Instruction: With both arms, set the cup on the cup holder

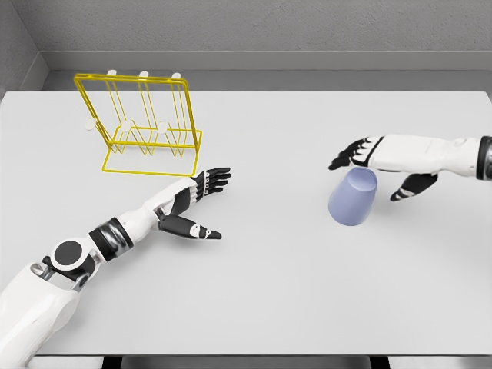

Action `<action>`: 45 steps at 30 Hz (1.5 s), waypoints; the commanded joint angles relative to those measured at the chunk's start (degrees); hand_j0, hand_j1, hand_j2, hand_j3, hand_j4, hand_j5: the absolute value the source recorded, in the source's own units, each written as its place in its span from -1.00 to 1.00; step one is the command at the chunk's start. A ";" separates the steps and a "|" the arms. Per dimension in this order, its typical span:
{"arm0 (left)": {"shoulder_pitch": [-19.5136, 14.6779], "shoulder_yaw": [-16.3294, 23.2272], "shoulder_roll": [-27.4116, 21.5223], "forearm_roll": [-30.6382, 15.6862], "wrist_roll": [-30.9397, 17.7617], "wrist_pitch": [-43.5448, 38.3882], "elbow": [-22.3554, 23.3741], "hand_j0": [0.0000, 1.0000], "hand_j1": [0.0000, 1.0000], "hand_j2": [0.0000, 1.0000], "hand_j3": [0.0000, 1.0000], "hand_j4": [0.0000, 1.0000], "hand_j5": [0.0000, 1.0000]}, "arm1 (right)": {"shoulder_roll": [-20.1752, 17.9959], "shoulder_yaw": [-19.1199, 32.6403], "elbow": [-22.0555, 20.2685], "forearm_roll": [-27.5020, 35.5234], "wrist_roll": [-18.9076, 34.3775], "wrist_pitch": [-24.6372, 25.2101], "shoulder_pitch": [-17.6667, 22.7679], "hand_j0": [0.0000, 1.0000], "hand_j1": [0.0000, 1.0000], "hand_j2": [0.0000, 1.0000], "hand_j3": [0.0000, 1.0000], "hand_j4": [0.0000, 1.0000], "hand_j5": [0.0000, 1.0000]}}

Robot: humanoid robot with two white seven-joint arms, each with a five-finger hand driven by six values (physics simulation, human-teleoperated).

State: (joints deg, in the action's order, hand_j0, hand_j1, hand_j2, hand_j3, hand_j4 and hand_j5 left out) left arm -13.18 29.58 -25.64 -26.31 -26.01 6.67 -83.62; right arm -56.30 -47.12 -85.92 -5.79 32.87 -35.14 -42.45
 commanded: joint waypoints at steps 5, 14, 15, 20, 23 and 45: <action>0.00 -0.05 -0.02 -0.23 -0.09 0.28 -0.23 1.00 1.00 1.00 1.00 1.00 1.00 | 0.58 -0.70 -0.04 0.34 0.44 0.14 -0.09 1.00 1.00 1.00 1.00 1.00 1.00; 0.09 -0.05 -0.11 -0.05 -0.09 0.36 -0.31 1.00 1.00 1.00 1.00 1.00 1.00 | 0.58 -1.22 0.05 0.25 0.44 0.14 0.00 1.00 1.00 1.00 1.00 1.00 1.00; 0.09 -0.05 -0.02 0.12 0.00 0.36 -0.31 1.00 1.00 1.00 1.00 1.00 1.00 | 0.58 -1.31 0.05 0.25 0.44 0.14 -0.09 1.00 1.00 1.00 1.00 1.00 1.00; 0.09 -0.05 -0.11 0.47 0.00 0.72 -0.31 1.00 1.00 1.00 1.00 1.00 1.00 | 0.58 -1.93 0.14 -0.27 0.44 0.14 -0.09 1.00 1.00 1.00 1.00 1.00 1.00; 0.00 -0.05 -0.02 0.47 0.09 1.24 -0.31 1.00 1.00 1.00 1.00 1.00 1.00 | 0.67 -2.28 0.32 -0.36 0.44 0.14 -0.09 1.00 1.00 1.00 1.00 1.00 1.00; 0.79 -2.42 4.90 4.25 -0.35 5.02 -0.40 1.00 1.00 1.00 1.00 1.00 1.00 | 1.55 -2.45 1.28 -2.12 0.44 0.14 -0.18 0.49 0.49 0.49 0.49 0.49 0.49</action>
State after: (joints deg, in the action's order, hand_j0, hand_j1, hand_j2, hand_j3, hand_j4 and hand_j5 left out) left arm -12.39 27.27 -20.90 -21.82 -26.31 11.67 -83.94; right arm -54.79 -49.52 -84.76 -7.42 33.20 -34.97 -42.63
